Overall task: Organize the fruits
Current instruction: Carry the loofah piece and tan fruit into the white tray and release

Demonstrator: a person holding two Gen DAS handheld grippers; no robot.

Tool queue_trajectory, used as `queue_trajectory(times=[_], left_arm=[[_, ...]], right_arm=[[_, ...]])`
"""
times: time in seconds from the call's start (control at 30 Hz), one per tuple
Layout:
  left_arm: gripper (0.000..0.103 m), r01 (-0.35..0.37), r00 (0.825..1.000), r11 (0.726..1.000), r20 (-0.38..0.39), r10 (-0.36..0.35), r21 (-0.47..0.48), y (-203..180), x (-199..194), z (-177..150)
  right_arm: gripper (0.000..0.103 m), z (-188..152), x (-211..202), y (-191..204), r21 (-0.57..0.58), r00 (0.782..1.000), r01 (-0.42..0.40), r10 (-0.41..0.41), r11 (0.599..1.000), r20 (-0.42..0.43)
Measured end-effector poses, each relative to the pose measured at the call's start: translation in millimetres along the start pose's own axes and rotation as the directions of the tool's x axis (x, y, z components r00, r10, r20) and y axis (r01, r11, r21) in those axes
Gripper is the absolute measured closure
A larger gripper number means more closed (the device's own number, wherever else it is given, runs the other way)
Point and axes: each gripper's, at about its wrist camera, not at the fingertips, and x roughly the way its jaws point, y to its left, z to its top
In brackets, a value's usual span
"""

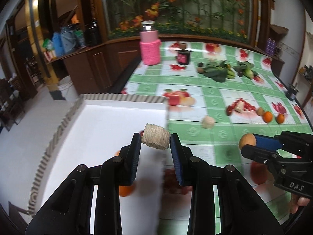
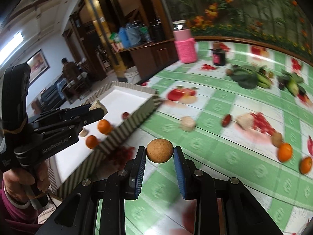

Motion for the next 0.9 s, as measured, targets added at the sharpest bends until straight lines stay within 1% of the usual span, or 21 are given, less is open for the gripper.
queue_trajectory(times=[0.2,0.3,0.47,0.63,0.73,0.9], left_arm=[[0.073,-0.057,0.998,0.997,-0.006,0.057,-0.044,37,1,-1],[0.073,-0.072,0.997,0.995,-0.023,0.071,-0.071,53,6,-1],[0.073,-0.073,0.996,0.989,-0.058,0.066,-0.126,78,15,0],[0.073,-0.082,0.994,0.985,-0.089,0.069,-0.155,94,24,-1],[0.073,-0.074,0.992,0.982,-0.115,0.055,-0.171,100,32,-2],[0.073,-0.080,0.987,0.982,-0.149,0.054,-0.171,103,43,-5]], right_arm=[[0.075,15,22,32,-0.064,0.999,-0.048,0.047,0.997,-0.021],[0.075,22,35,45,-0.097,0.997,-0.070,0.066,0.993,-0.035],[0.075,32,52,62,-0.138,0.994,-0.095,0.087,0.986,-0.064],[0.075,38,73,75,-0.173,0.990,-0.112,0.095,0.979,-0.102],[0.075,44,85,81,-0.199,0.990,-0.107,0.085,0.974,-0.117],[0.075,54,107,91,-0.249,0.988,-0.091,0.057,0.964,-0.143]])
